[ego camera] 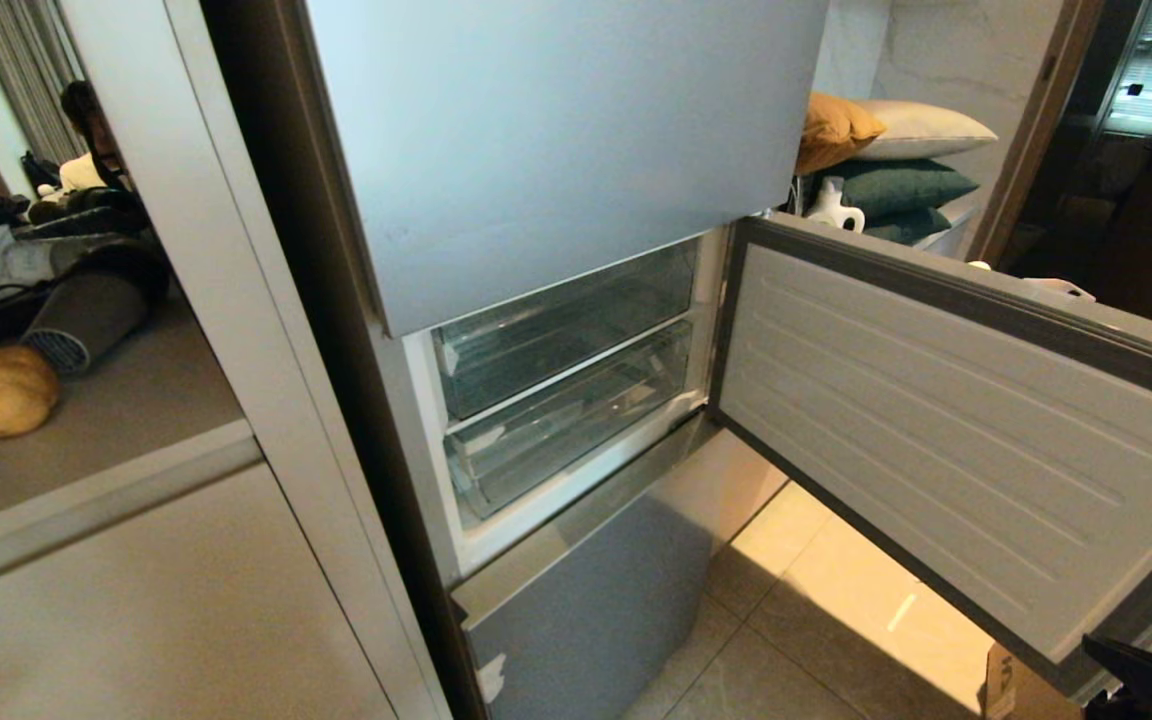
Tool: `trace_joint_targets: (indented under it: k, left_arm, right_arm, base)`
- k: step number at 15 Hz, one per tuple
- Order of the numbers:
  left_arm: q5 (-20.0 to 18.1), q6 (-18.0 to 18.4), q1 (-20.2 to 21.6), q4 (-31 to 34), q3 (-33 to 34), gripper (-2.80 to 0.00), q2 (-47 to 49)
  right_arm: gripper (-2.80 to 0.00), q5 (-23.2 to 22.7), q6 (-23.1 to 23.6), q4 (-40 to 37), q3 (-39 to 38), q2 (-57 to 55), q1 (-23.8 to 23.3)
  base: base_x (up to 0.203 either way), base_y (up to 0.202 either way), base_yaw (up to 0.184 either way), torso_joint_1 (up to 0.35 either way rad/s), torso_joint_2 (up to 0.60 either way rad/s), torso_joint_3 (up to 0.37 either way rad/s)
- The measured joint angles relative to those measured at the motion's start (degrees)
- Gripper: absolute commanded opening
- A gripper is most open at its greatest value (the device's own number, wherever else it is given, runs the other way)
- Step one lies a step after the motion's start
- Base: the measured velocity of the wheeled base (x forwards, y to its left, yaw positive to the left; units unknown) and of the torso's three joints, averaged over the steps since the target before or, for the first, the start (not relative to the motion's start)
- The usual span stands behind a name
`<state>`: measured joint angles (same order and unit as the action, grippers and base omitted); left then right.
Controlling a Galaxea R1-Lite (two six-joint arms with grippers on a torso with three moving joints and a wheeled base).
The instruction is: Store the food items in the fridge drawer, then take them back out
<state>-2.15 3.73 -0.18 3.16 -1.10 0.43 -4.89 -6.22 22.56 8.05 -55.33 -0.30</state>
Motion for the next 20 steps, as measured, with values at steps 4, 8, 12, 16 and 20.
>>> trace_joint_targets:
  k: [4,8,12,16,20]
  left_arm:
    - [1.89,-1.97,0.02,0.00,-0.05,-2.80,-0.32]
    - [2.20,-2.94,0.00,-0.05,-0.05,-2.80,-0.34]
    - [2.22,-2.94,0.00,-0.05,-0.05,-2.80,-0.34]
    - [2.22,-3.18,0.00,-0.05,-0.05,-2.80,-0.34]
    - [2.22,-3.29,0.00,-0.07,-0.05,-2.80,-0.34]
  right_arm:
    - [-2.80,-0.06,0.00,-0.05,-1.02,1.30,-0.02]
    - [-2.80,-0.14,0.13,-0.05,-1.42,1.64,0.01]
    - [-2.80,-0.17,0.02,0.00,-1.72,1.64,0.04]
    - [-2.80,-0.16,0.02,-0.05,-2.27,1.67,0.04]
    - [-2.80,-0.15,0.00,-0.05,-3.06,1.91,0.04]
  base:
    - [0.000,0.000,0.000,-0.138,0.33,0.196]
    - [0.000,0.000,0.000,-0.137,0.35,0.203]
    - [0.000,0.000,0.000,-0.153,0.41,0.247]
    - [0.000,0.000,0.000,-0.196,0.54,0.342]
    - [0.000,0.000,0.000,-0.174,0.54,0.355]
